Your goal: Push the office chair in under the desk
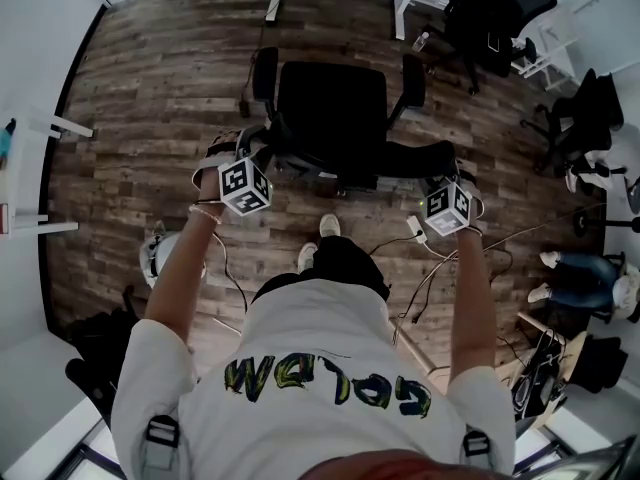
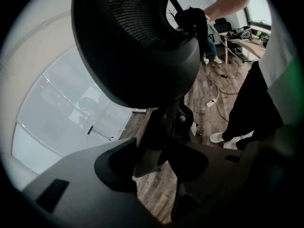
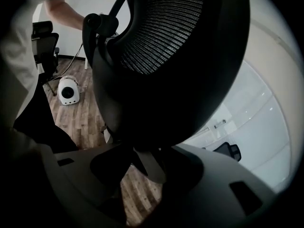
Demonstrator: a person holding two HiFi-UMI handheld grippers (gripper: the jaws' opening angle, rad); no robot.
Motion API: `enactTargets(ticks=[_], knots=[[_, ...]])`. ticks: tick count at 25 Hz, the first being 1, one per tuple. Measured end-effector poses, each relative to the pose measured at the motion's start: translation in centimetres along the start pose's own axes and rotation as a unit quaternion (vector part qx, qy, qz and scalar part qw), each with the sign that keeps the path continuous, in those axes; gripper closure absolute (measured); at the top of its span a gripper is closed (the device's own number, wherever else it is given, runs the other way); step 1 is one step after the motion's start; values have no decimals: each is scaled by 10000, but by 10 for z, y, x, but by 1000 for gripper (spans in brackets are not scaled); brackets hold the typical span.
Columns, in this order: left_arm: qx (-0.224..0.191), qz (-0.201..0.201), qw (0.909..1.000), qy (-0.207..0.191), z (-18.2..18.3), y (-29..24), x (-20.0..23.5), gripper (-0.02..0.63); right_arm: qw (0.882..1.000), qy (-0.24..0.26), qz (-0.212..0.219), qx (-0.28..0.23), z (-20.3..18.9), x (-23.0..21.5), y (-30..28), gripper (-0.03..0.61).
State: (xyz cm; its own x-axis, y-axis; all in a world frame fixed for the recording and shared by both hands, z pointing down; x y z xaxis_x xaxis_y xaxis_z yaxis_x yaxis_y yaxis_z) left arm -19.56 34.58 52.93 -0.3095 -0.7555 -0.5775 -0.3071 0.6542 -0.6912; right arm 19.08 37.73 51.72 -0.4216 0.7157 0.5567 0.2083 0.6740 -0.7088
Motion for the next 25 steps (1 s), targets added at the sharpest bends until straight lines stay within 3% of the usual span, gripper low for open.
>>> enactTargets(ticks=[8, 25], knots=[[204, -45, 9998, 73, 10, -34, 35, 411, 9999, -69, -101, 68, 5, -32, -31, 388], [136, -25, 9994, 315, 17, -112, 121, 403, 9998, -151, -106, -76, 17, -114, -106, 387]])
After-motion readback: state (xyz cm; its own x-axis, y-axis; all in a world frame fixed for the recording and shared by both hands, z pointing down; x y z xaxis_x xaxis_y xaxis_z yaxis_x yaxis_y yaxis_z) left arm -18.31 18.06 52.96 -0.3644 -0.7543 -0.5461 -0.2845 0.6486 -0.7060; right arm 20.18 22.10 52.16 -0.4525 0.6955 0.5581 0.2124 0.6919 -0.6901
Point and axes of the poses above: the fingertips, and each gripper's own axes: y backward along the fingers, x to its left, z out of its top, the point moved 10 cm from there along y, backward along the fingers
